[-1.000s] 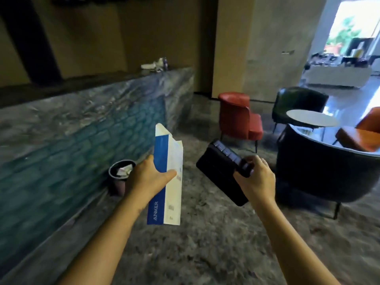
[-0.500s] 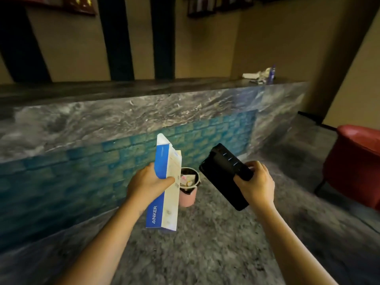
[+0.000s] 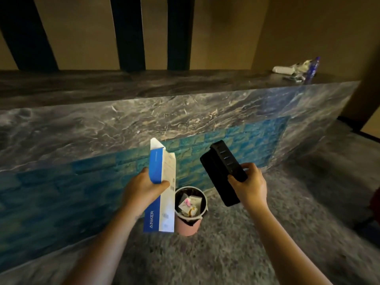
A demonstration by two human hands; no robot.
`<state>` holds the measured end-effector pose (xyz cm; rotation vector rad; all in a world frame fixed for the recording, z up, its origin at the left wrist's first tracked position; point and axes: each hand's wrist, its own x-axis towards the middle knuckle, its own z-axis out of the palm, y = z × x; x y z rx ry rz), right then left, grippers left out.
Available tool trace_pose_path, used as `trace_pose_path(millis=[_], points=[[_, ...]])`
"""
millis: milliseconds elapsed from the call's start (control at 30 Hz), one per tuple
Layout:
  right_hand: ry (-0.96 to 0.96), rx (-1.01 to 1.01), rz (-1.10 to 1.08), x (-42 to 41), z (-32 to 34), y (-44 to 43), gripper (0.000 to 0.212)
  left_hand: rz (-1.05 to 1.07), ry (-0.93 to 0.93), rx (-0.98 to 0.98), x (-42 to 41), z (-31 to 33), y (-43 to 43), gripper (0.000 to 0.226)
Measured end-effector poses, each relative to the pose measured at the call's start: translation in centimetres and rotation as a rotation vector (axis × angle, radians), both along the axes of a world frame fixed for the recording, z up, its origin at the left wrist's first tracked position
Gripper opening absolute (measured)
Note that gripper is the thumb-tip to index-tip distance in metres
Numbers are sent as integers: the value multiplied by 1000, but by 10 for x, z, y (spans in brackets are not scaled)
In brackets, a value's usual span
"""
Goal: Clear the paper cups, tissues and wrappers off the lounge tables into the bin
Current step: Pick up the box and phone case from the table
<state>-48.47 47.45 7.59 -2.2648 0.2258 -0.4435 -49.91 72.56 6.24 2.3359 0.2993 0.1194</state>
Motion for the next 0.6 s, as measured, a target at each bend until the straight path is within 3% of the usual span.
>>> trace_pose_path(millis=[267, 600], points=[[138, -18, 100, 201, -54, -7, 34, 57, 48, -11, 178, -47, -23, 41], [419, -109, 373, 439, -206, 5, 32, 283, 260, -163, 365, -193, -50, 39]])
